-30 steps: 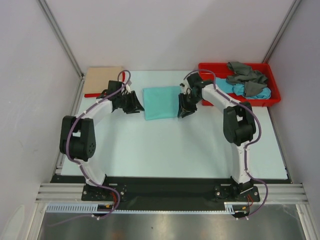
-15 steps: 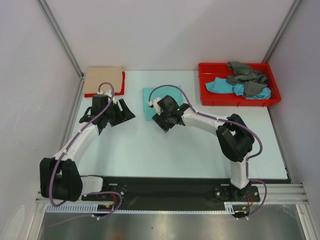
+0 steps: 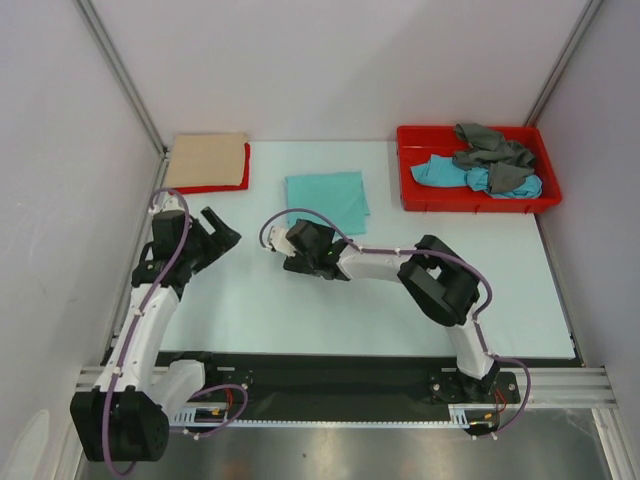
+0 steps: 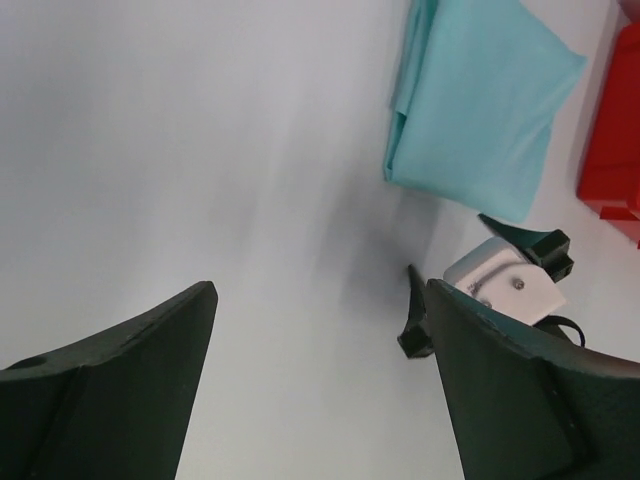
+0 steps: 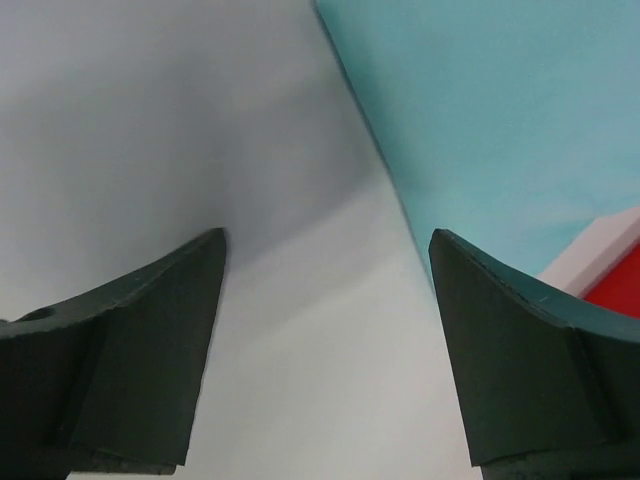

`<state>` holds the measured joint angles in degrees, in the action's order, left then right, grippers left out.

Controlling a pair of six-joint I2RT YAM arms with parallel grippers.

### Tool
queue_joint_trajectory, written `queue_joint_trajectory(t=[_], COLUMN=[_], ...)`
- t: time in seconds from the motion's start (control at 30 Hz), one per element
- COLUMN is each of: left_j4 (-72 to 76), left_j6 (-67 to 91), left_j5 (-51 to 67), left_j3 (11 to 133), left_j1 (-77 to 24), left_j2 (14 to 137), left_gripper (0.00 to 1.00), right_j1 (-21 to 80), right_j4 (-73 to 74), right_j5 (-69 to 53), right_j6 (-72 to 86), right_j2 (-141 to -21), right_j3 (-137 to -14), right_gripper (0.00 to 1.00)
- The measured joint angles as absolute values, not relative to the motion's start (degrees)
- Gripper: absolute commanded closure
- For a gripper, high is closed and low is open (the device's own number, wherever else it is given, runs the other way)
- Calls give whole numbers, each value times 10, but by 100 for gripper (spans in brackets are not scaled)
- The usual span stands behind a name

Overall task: Fold and stack the t-shirts
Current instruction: Neatly place the folded tshirt to the corner

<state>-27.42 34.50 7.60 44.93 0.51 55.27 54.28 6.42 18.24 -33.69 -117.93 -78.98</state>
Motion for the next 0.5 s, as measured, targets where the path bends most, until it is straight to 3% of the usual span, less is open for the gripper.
queue_joint_trajectory(t=[0.33,0.4,0.43,0.47,0.5], left_j4=[-319,-319,-318,-316,-314], left_j6=[435,449,453,458,462], left_j5=[26,27,28,32,34], left_j3=[413,413,413,413,413], left_j1=[28,34,37,42,44], left_j2=[536,538,540,546,552], left_gripper=[5,5,5,4,4], right_j1=[521,516,514,512,509], right_j4=[-49,-63,-64,-64,-62], right_j5=[236,237,236,234,229], right_j6=[-450,-463,-464,-467,-469], right_j2=[-1257,-1270,-1273,-1277,-1283], right_j3=[-835,-847,-849,-853,-858], right_gripper=[23,33,44,69,73])
